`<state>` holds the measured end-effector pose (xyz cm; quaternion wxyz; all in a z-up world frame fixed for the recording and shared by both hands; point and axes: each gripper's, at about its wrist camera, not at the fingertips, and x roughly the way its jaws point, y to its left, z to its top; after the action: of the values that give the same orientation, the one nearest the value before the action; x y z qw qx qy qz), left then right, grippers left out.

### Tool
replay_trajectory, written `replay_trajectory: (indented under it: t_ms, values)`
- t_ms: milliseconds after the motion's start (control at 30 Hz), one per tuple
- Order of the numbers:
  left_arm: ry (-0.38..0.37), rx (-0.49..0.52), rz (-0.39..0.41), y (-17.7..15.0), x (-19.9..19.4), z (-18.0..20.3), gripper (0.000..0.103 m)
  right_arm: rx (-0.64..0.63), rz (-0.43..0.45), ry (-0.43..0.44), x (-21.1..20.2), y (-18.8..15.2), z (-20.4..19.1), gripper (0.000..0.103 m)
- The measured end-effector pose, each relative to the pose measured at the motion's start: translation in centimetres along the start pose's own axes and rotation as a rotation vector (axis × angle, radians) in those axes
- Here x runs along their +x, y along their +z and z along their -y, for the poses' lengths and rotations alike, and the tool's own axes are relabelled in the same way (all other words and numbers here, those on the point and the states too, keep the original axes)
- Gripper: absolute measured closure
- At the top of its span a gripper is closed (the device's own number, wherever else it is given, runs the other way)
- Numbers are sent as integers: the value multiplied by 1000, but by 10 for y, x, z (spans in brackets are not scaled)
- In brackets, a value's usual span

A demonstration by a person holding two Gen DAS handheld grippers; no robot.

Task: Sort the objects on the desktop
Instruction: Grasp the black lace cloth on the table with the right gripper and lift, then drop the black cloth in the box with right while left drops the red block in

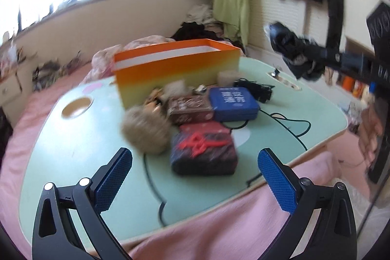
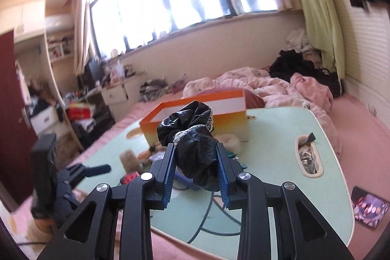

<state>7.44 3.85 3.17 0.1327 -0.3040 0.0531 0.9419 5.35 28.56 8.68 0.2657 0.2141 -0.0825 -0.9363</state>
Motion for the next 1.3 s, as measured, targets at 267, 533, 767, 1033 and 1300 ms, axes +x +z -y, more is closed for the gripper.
replay_trajectory:
  t_ms: [267, 533, 767, 1033, 1300]
  values:
    - [-2, -34, -54, 7, 15, -10, 42, 24, -70, -36, 23, -1, 11, 73]
    - [-18, -128, 78, 101, 6, -43, 42, 68, -113, -78, 96, 72, 25, 72]
    - [41, -312, 115, 137, 61, -78, 30, 150, -173, -72, 161, 88, 47, 63]
    - [-58, -370, 116, 78, 20, -67, 22, 92, -92, -40, 90, 52, 21, 45]
    - [34, -283, 5, 22, 17, -30, 22, -52, -243, -213, 69, -39, -12, 37]
